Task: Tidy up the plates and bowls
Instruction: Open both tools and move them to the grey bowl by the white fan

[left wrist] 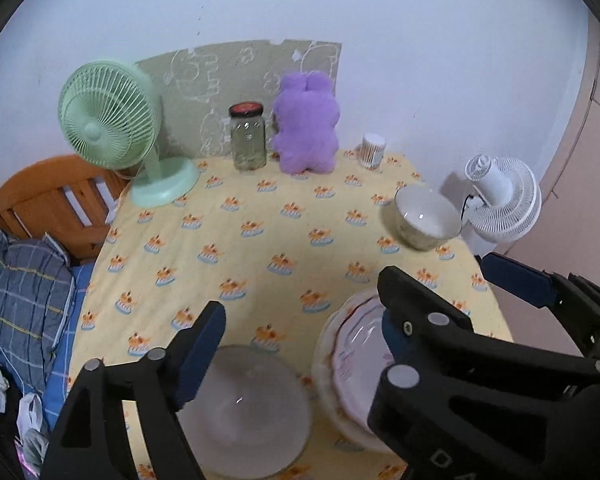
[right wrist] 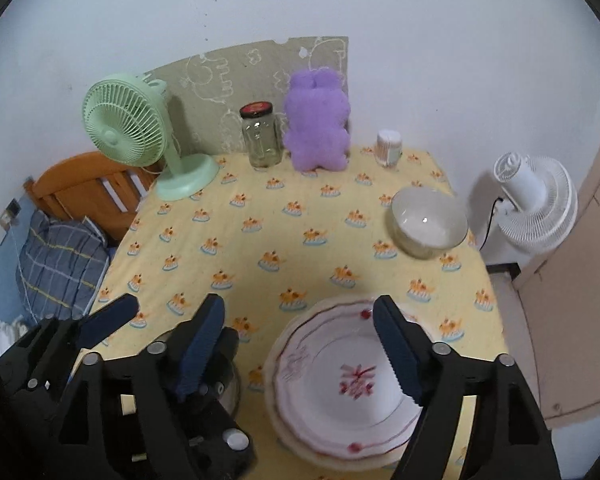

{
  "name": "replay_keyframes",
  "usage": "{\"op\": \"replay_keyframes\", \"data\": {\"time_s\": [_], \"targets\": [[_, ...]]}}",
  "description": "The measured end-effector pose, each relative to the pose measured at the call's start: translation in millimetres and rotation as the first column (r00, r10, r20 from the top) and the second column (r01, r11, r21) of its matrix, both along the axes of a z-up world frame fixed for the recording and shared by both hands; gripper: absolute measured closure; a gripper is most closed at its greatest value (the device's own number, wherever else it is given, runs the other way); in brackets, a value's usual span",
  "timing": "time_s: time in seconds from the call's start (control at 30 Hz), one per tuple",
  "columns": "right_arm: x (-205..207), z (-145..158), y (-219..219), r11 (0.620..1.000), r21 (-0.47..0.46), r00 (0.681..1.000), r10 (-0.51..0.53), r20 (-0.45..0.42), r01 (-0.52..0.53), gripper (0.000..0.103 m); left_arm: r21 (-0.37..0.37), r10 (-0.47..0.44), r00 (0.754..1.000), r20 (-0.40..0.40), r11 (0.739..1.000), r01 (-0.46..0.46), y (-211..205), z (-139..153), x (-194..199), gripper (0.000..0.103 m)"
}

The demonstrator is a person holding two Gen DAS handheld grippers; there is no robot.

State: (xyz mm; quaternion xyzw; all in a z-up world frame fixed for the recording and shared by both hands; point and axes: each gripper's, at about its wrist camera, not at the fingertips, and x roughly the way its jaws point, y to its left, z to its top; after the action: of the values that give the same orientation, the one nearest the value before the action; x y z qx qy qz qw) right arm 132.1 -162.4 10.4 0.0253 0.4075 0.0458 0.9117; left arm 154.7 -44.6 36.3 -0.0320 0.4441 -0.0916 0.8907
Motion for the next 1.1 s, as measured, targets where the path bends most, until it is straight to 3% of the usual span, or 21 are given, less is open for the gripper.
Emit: {"op": "replay_keyframes", "data": {"time_s": [0.37, 0.63, 0.8, 1.1], "targets": [[53.8, -11.4, -77.5, 1.000, -0.019, 0.999, 0.012, -0.046, -0.013, 0.021, -0.022, 0.060, 0.998, -0.028, 0.998, -0.060, -79.9, -9.7, 46.4, 0.018], [96.6, -26.5, -131.4, 1.000, -0.008, 0.999, 0.001, -0.052, -0.001, 0.018, 0.013, 0.098, 0.995, 0.013, 0.995, -0.098, -132.7, -23.8, 85.2, 0.018], [121.5, -36.9, -154.8, 1.000, -0.026, 1.000, 0.016, -0.008, -0.016, 0.018, -0.011, 0.108, 0.994, 0.035, 0.994, -0.107, -153.7, -36.1, 109.7, 0.018], [165.4, -71.6, -185.8, 1.000, 0.000, 1.000, -0.004, -0.005, 0.004, 0.018, 0.035, 0.120, 0.993, 0.007, 0.992, -0.121, -182.3, -69.1, 154.8, 0.018]]}}
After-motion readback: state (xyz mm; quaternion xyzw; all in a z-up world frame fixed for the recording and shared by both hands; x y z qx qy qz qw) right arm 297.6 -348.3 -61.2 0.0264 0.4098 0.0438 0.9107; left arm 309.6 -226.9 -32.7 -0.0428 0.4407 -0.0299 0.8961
